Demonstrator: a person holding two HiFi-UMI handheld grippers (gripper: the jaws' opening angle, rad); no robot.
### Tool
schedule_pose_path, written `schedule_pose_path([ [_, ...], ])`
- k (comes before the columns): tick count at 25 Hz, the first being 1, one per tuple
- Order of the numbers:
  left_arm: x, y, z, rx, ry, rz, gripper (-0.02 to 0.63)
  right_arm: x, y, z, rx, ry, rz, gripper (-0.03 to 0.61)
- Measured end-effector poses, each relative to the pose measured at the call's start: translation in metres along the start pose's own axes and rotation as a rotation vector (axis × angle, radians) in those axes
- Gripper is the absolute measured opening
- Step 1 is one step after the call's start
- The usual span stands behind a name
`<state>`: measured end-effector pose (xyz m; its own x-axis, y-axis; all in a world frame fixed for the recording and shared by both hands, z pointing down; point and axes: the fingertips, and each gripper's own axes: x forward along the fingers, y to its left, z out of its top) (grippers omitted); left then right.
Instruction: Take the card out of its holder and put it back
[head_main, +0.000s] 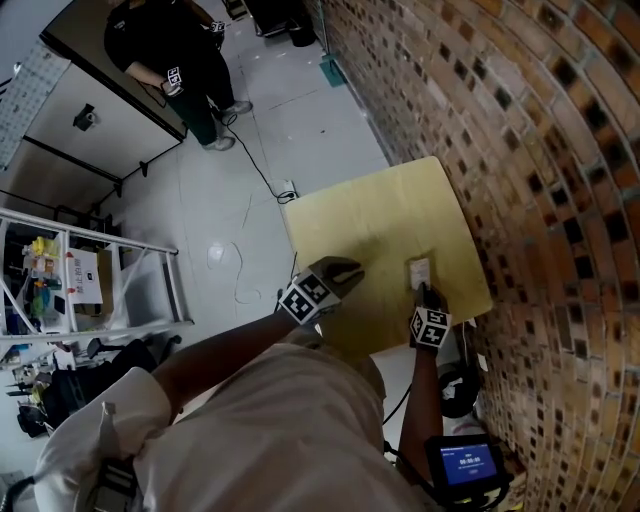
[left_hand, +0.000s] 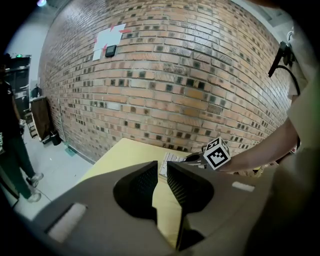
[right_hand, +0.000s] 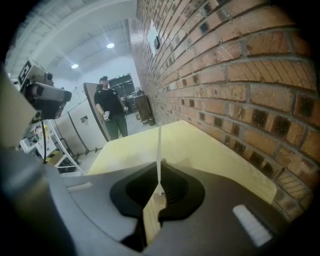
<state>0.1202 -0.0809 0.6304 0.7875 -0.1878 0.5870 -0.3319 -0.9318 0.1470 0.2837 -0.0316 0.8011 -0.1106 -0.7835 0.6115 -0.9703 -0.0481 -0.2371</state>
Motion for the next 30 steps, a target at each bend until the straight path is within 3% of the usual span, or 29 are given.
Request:
schedule_pose_path([
  [7, 0.003, 0.001, -0.001, -0.003, -0.004, -0.003, 0.077, -0.024, -0.003, 0.024, -0.009, -0.048, -0.006, 0.015],
  [21, 0.000, 0.014, 0.026, -0.045, -0.085, 0.000, 0.077, -0.121, -0.029, 0.113, 0.022, -0.247, -0.074, 0.015],
  [30, -0.005, 0.047, 0.035, -0.099, -0.125, 0.052, 0.074, -0.180, -0.057, 0.119, 0.086, -0.307, -0.157, 0.015],
])
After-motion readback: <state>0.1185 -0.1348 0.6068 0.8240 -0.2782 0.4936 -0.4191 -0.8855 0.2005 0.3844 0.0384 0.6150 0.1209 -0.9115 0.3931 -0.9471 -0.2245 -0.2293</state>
